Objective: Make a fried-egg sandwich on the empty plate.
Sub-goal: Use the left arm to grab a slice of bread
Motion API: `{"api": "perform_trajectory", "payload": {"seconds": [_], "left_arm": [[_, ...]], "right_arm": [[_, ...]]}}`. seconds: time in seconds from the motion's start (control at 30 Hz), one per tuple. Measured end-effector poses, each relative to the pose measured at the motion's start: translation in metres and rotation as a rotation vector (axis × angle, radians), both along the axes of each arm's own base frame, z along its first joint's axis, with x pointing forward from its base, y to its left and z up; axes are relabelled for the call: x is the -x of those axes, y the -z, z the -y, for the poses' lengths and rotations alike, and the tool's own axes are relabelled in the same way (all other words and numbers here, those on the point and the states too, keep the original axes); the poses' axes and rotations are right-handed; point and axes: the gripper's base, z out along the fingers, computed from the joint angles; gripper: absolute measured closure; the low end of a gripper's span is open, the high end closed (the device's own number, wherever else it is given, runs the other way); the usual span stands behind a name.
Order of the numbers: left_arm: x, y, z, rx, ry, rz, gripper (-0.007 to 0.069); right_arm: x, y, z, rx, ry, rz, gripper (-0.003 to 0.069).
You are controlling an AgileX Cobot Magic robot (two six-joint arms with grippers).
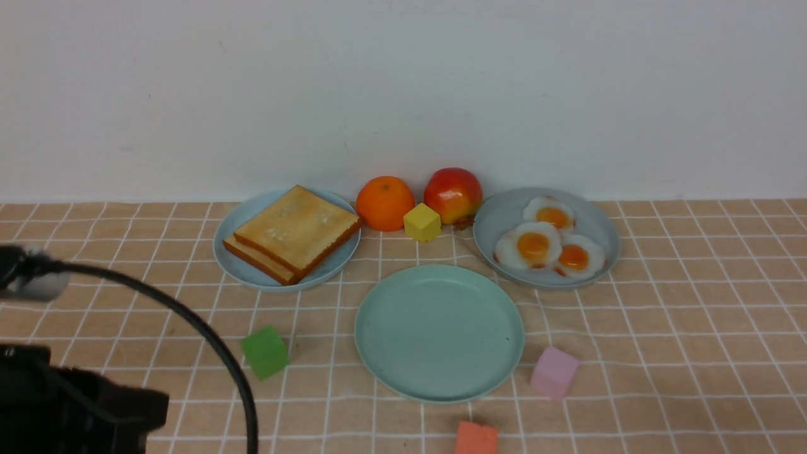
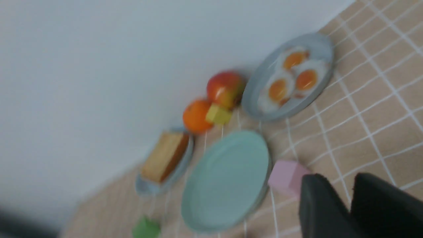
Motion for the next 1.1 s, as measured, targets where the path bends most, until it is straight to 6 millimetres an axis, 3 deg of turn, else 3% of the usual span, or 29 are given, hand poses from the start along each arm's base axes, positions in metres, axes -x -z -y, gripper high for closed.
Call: {"api": "perform_trajectory", "payload": {"seconds": [0.1,0.13,0.17,0.27,0.4,0.67,0.8,0.9,1.1], "left_arm": [[-0.027,-0.007,0.005,-0.024,0.022,-0.019,0.0638],[-0.031,-0.008,0.005,-0.027,0.025,-0.022,0.0638],[-0.038,-0.01,0.007,-0.033,0.03,-0.025,0.0638],[-0.086,-0.011,0.014,-0.071,0.052,-0.03,0.0638],[-0.143,-0.006,0.026,-0.132,0.087,-0.051,0.0638],[-0.208,0.016,0.08,-0.324,0.148,-0.09,0.0638],[-0.238,0.029,0.085,-0.393,0.112,-0.106,0.0629],[-0.256,0.043,0.088,-0.452,0.127,-0.1,0.0559],[-0.275,0.065,0.094,-0.487,0.16,-0.054,0.0295]], "right_arm": [[-0.004,-0.046,-0.007,0.223,-0.159,-0.067,0.0612],[-0.005,-0.044,-0.008,0.236,-0.172,-0.087,0.0617],[-0.006,-0.058,-0.009,0.291,-0.214,-0.1,0.0635],[-0.021,-0.09,-0.011,0.439,-0.362,-0.217,0.0662],[-0.038,-0.107,-0.013,0.471,-0.432,-0.252,0.0659],[-0.046,-0.105,-0.017,0.508,-0.491,-0.27,0.0656],[-0.046,-0.105,-0.017,0.515,-0.493,-0.271,0.0654],[-0.046,-0.106,-0.017,0.517,-0.488,-0.266,0.0652],[-0.046,-0.106,-0.017,0.517,-0.486,-0.263,0.0646]]}}
